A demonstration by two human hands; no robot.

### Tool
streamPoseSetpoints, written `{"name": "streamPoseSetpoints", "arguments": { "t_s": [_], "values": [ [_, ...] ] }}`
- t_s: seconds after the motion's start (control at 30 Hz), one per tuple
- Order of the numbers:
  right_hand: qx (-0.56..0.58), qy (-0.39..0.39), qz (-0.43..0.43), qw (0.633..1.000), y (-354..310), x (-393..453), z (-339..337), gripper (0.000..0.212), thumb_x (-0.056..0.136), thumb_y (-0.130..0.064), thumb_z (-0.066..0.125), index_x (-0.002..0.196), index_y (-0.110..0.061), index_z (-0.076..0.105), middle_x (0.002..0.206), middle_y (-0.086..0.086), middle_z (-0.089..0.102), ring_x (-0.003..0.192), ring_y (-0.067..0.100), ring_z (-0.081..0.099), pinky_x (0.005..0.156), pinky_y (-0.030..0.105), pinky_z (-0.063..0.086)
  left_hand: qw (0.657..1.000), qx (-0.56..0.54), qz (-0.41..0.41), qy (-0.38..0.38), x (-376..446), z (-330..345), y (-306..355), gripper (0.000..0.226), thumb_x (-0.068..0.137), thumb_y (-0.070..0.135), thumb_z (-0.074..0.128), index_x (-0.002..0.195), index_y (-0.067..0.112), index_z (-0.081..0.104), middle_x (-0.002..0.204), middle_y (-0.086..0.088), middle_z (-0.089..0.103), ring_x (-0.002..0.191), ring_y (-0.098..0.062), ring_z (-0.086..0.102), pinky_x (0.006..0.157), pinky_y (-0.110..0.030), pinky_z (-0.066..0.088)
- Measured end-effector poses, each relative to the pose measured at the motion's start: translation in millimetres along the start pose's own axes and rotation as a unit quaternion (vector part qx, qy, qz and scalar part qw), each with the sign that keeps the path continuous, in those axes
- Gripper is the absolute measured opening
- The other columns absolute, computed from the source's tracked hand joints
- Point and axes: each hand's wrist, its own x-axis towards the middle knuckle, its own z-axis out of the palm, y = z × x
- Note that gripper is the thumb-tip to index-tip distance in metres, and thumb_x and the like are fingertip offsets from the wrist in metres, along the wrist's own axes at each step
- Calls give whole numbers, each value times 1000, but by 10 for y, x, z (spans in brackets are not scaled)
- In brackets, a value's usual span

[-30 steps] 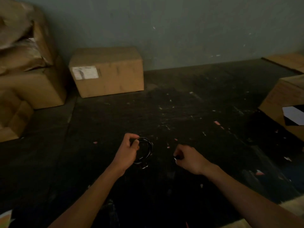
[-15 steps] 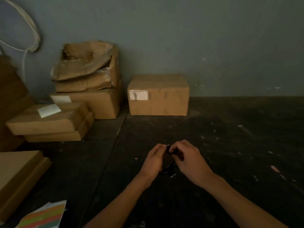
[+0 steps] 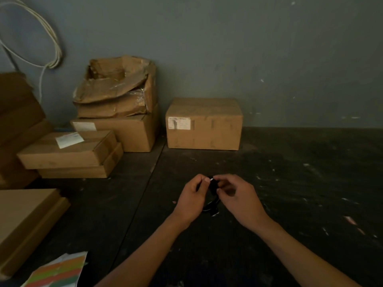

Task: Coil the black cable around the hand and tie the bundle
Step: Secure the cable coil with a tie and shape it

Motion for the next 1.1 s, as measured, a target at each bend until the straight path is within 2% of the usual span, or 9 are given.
{"name": "streamPoseSetpoints", "arguments": {
  "t_s": [0.13, 0.23, 0.53, 0.67, 0.77, 0.87, 0.97, 1.03, 1.1],
  "values": [
    [-24, 42, -55, 997, -2, -27, 16, 33, 85, -3, 68, 110, -26, 66, 100, -10, 64, 90, -2, 63, 76, 8, 50, 1000, -15, -11, -11, -1, -10, 76, 26, 104, 26, 42, 93, 15, 62, 80, -5, 56, 63, -10, 47, 63, -31, 41],
    [-46, 54, -92, 993, 1, -51, 34, 34, 84, -2, 68, 108, -27, 66, 102, -13, 62, 97, -7, 60, 80, 5, 46, 999, -30, -30, -18, 5, -19, 118, 27, 104, 29, 42, 89, 22, 63, 75, 4, 56, 60, -3, 48, 61, -25, 39],
    [-59, 44, -106, 992, -76, -13, -12, 21, 88, -9, 65, 95, -29, 65, 99, -17, 54, 97, -5, 56, 84, 8, 47, 997, -42, -63, -5, 53, -35, 125, 26, 104, 31, 43, 93, 21, 64, 81, -1, 57, 66, -9, 49, 63, -28, 40],
    [-36, 41, -129, 990, -105, -51, -13, 28, 88, -3, 63, 92, -31, 62, 100, -20, 53, 98, -3, 56, 85, 9, 46, 993, -56, -99, 23, 91, -30, 108, 29, 104, 32, 41, 98, 16, 64, 85, -2, 57, 69, -10, 48, 65, -30, 39],
    [-21, 2, -154, 988, -85, -81, -21, 31, 88, 0, 60, 92, -31, 60, 105, -18, 53, 102, 2, 57, 85, 9, 45, 987, -79, -133, 52, 125, -84, 86, 30, 104, 33, 41, 101, 12, 62, 82, 0, 53, 71, -12, 47, 63, -31, 39],
    [59, -85, -83, 991, -46, -107, -35, 29, 92, -8, 58, 91, -38, 56, 116, -21, 55, 109, 0, 57, 87, 13, 48, 991, -60, -110, 50, 127, -85, 76, 31, 104, 32, 40, 103, 8, 61, 87, -8, 56, 73, -17, 49, 66, -32, 41],
    [159, -96, 12, 983, -65, -112, -37, 2, 92, -34, 61, 91, -33, 63, 113, -11, 62, 100, 6, 65, 82, 24, 55, 997, -18, -55, 59, 128, -83, 77, 29, 104, 29, 41, 99, 8, 60, 97, -16, 60, 84, -30, 57, 76, -42, 51],
    [183, -59, 83, 978, -91, -86, -14, 27, 89, -52, 56, 87, -28, 69, 105, 0, 66, 90, 10, 69, 77, 26, 56, 998, 20, -7, 54, 122, -82, 84, 25, 104, 28, 42, 94, 13, 60, 94, -10, 62, 86, -19, 61, 76, -31, 52],
    [206, -40, 156, 965, -123, -38, -8, 36, 90, -50, 55, 86, -18, 71, 98, 8, 69, 83, 12, 70, 74, 27, 56, 997, 55, 42, 40, 114, -64, 106, 21, 103, 26, 44, 92, 19, 60, 88, 0, 63, 78, -4, 60, 69, -18, 50]
  ]
}}
